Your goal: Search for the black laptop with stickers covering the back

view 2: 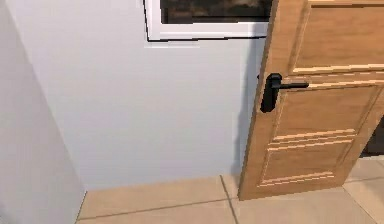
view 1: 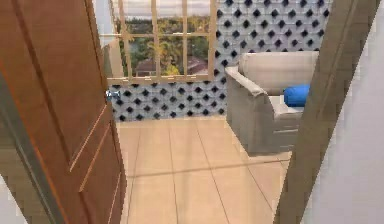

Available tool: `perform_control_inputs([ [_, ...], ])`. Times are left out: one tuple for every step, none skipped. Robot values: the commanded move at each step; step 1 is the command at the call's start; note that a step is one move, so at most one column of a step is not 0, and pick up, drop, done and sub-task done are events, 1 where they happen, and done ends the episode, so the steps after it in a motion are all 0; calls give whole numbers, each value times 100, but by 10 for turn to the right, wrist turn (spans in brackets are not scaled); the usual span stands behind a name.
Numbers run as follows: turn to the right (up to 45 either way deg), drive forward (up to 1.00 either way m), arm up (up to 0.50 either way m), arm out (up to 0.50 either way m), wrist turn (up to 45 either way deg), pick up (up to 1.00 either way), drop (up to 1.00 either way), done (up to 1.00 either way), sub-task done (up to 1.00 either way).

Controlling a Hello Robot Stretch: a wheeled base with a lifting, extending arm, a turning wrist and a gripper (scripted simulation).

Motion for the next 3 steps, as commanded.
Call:
perform_control_inputs([
  [0, 100, 0, 0, 0, 0, 0, 0, 0],
  [0, 25, 0, 0, 0, 0, 0, 0, 0],
  [-60, 0, 0, 0, 0, 0, 0, 0, 0],
])
